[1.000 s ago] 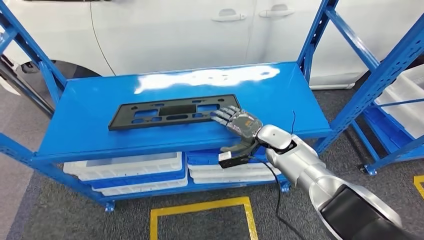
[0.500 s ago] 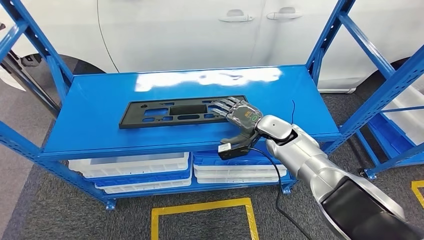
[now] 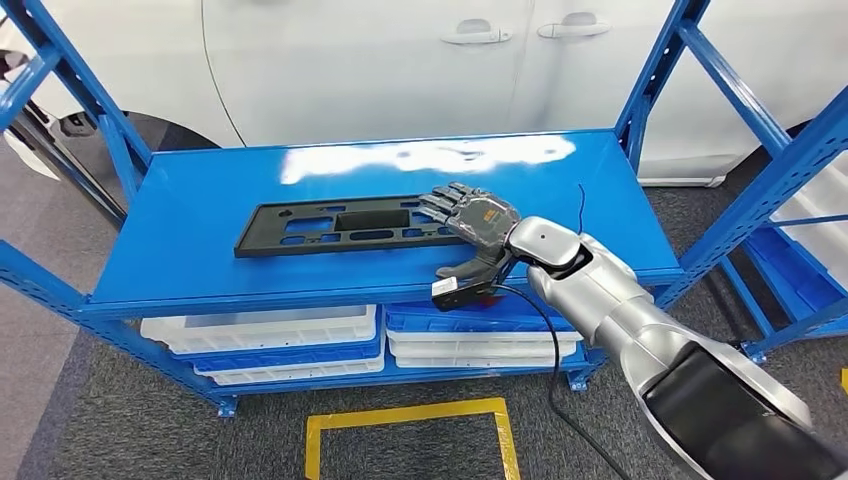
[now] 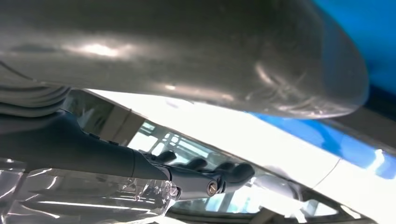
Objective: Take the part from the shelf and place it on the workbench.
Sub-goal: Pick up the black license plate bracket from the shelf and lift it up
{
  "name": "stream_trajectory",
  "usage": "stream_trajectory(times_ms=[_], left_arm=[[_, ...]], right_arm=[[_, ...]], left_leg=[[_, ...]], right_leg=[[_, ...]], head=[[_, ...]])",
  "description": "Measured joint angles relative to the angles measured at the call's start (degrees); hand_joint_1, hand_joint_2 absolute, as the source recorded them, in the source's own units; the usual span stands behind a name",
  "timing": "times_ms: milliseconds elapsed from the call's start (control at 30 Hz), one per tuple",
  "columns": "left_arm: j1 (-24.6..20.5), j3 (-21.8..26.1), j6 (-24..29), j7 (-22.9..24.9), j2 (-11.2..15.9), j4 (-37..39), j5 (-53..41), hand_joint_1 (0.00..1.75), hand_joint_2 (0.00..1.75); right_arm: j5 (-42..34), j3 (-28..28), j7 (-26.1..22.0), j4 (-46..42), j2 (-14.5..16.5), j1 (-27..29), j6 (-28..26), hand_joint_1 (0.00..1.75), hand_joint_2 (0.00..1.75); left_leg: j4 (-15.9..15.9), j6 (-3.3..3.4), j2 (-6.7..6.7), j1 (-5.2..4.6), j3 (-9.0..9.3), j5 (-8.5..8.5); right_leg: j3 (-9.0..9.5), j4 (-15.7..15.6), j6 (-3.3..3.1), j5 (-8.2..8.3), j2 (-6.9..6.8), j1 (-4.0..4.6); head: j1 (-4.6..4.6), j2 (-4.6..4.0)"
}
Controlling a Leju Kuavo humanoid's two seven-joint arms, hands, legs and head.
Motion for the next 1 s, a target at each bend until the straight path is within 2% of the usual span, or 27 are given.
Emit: stream_trajectory(times_ms=[67, 100, 133, 167, 200, 267, 300, 333, 400, 467, 533, 600, 633, 667, 700, 767, 800, 833, 900, 933, 1000], left_arm=[[0.0, 0.0, -0.1, 0.1, 0.0, 0.0, -0.1, 0.0, 0.0], [0.0, 0.0, -0.1, 0.1, 0.0, 0.0, -0.1, 0.0, 0.0], [0.0, 0.0, -0.1, 0.1, 0.0, 0.0, -0.2, 0.0, 0.0], [0.0, 0.0, 0.0, 0.1, 0.0, 0.0, -0.4, 0.0, 0.0], [0.0, 0.0, 0.0, 0.1, 0.0, 0.0, -0.5, 0.0, 0.0], [0.0, 0.0, 0.1, 0.1, 0.0, 0.0, -0.6, 0.0, 0.0], [0.0, 0.0, 0.1, 0.1, 0.0, 0.0, -0.5, 0.0, 0.0], [-0.1, 0.0, 0.1, 0.0, 0.0, 0.0, -0.5, 0.0, 0.0], [-0.1, 0.0, -0.1, -0.3, -0.1, 0.0, -0.3, 0.0, 0.0], [-0.1, 0.0, -0.2, -0.5, -0.1, 0.0, -0.2, 0.0, 0.0], [-0.3, 0.0, -0.2, -0.7, -0.2, 0.0, -0.2, 0.0, 0.0], [-0.5, 0.0, -0.2, -0.7, -0.3, 0.0, -0.2, 0.0, 0.0], [-0.5, 0.0, -0.2, -0.7, -0.3, 0.0, -0.2, 0.0, 0.0], [-0.5, 0.0, -0.2, -0.7, -0.3, 0.0, -0.2, 0.0, 0.0], [-0.5, 0.0, -0.2, -0.7, -0.3, 0.0, -0.2, 0.0, 0.0], [-0.5, 0.0, -0.2, -0.6, -0.4, 0.0, -0.3, 0.0, 0.0], [-0.5, 0.0, -0.2, -0.6, -0.4, 0.0, -0.3, 0.0, 0.0], [-0.5, 0.0, -0.2, -0.6, -0.5, 0.0, -0.4, 0.0, 0.0], [-0.6, 0.0, -0.2, -0.6, -0.5, 0.0, -0.4, 0.0, 0.0], [-0.6, 0.0, -0.2, -0.6, -0.5, 0.0, -0.4, 0.0, 0.0], [-0.6, 0.0, -0.2, -0.6, -0.5, 0.0, -0.5, 0.0, 0.0]], right_arm=[[0.0, 0.2, 0.0, -0.2, -0.6, 0.0, 0.0, 0.0, 0.0], [-0.1, 0.3, 0.0, -0.2, -0.9, 0.1, 0.0, 0.0, 0.0], [-0.1, 0.4, 0.0, -0.2, -1.0, 0.1, 0.0, 0.0, 0.0], [-0.2, 0.5, 0.0, -0.2, -1.1, 0.2, 0.0, 0.0, 0.0], [-0.2, 0.6, 0.0, -0.3, -1.2, 0.2, 0.0, 0.0, 0.0], [-0.3, 0.8, 0.0, -0.5, -1.2, 0.1, 0.0, 0.0, 0.0], [-0.3, 0.8, 0.0, -0.6, -1.2, 0.1, 0.0, 0.0, 0.0], [-0.3, 0.9, 0.0, -0.7, -1.2, 0.1, 0.0, 0.0, 0.0], [-0.4, 1.1, 0.0, -0.7, -1.2, 0.1, 0.0, 0.0, 0.0], [-0.5, 1.3, 0.0, -0.7, -1.2, 0.1, -0.1, 0.0, 0.0], [-0.7, 1.3, 0.0, -0.7, -1.0, 0.2, -0.2, 0.0, 0.0], [-0.7, 1.4, 0.0, -0.7, -0.8, 0.5, -0.2, 0.0, 0.0], [-0.7, 1.4, 0.0, -0.7, -0.8, 0.7, -0.2, 0.0, 0.0], [-0.7, 1.5, 0.0, -0.7, -0.8, 0.9, -0.2, 0.0, 0.44], [-0.8, 1.5, 0.0, -0.7, -0.8, 0.9, -0.2, 0.0, 0.87], [-1.1, 1.5, 0.0, -0.7, -0.8, 0.8, -0.3, 0.0, 1.75], [-1.3, 1.5, 0.0, -0.7, -0.8, 0.7, -0.3, 0.0, 1.75], [-1.4, 1.5, 0.0, -0.7, -0.8, 0.6, -0.3, 0.0, 1.75], [-1.4, 1.6, 0.0, -0.7, -0.8, 0.5, -0.4, 0.0, 1.75], [-1.3, 1.6, 0.0, -0.7, -0.8, 0.5, -0.4, 0.0, 1.75], [-1.1, 1.8, 0.1, -0.6, -0.9, 0.5, -0.3, 0.0, 1.75]], left_leg=[[7.3, -0.61, 0.54, 0.18, -3.55, -3.45], [10.8, -0.79, 0.67, 0.27, -5.35, -4.59], [12.6, -0.89, 0.73, 0.33, -6.41, -4.78], [12.2, -0.95, 0.76, 0.39, -6.34, -3.89], [9.6, -0.93, 0.78, 0.43, -5.14, -2.14], [1.7, -0.67, 0.61, 0.43, -1.23, 1.55], [-1.3, -0.32, 0.48, 0.4, 0.18, 2.59], [-3.0, 0.08, 0.34, 0.31, 0.94, 2.99], [-3.6, 1.0, 0.25, 0.12, 1.07, 2.95], [-4.0, 1.73, 0.2, 0.17, 1.38, 3.01], [-4.3, 2.31, 0.17, 0.32, 1.75, 2.98], [-4.3, 2.66, 0.13, 0.26, 1.92, 2.78], [-4.3, 2.74, 0.05, 0.23, 2.03, 2.67], [-4.2, 2.77, -0.06, 0.19, 2.17, 2.53], [-4.1, 2.75, -0.18, 0.16, 2.38, 2.34], [-3.9, 2.55, -0.32, 0.03, 2.83, 1.87], [-3.8, 2.38, -0.34, -0.07, 2.88, 1.66], [-3.8, 2.18, -0.33, -0.13, 2.8, 1.54], [-3.8, 1.65, -0.23, -0.16, 2.61, 1.49], [-3.7, 1.36, -0.12, -0.15, 2.59, 1.35], [-1.7, 0.68, 0.21, -0.17, 1.86, -0.11]], right_leg=[[0.24, -0.1, -0.39, -0.26, -0.3, 0.12], [0.35, -0.1, -0.46, -0.4, -0.39, 0.18], [0.49, -0.1, -0.43, -0.52, -0.43, 0.21], [0.69, -0.1, -0.34, -0.66, -0.45, 0.22], [0.95, -0.1, -0.22, -0.81, -0.44, 0.21], [1.48, 0.1, 0.2, -1.23, -0.34, 0.29], [1.62, 0.2, 0.47, -1.37, -0.24, 0.37], [1.66, 0.2, 0.72, -1.47, -0.17, 0.46], [1.61, 0.2, 1.27, -1.55, -0.1, 0.45], [1.22, 1.1, 1.78, -2.4, 0.05, 0.18], [-1.26, 6.2, 2.08, -4.98, 0.57, -0.03], [-5.56, 14.3, 2.24, -7.66, 0.98, -0.1], [-7.16, 16.8, 2.26, -7.88, 1.03, -0.11], [-7.79, 17.1, 2.19, -6.95, 1.04, -0.11], [-7.26, 15.0, 2.0, -4.95, 1.03, -0.08], [-4.14, 7.3, 1.24, -0.3, 0.67, 0.16], [-2.69, 4.0, 0.88, 0.96, 0.38, 0.39], [-1.82, 2.0, 0.66, 1.32, 0.11, 0.62], [-1.41, 0.7, 0.5, 0.86, 0.03, 0.89], [-1.29, 0.4, 0.41, 0.86, 0.03, 0.73], [-0.79, -0.3, 0.01, 1.05, -0.1, 0.4]], head=[[-0.01, 0.0], [-0.01, 0.0], [-0.01, 0.0], [-0.01, 0.0], [-0.01, 0.0], [-0.01, 0.0], [-0.01, 0.0], [0.0, 0.0], [0.01, 0.0], [0.01, 0.0], [0.01, 0.0], [0.01, 0.0], [0.01, 0.0], [0.01, 0.0], [0.01, 0.0], [0.01, 0.0], [0.01, 0.0], [0.01, 0.0], [0.01, 0.0], [0.0, 0.0], [0.0, 0.0]])
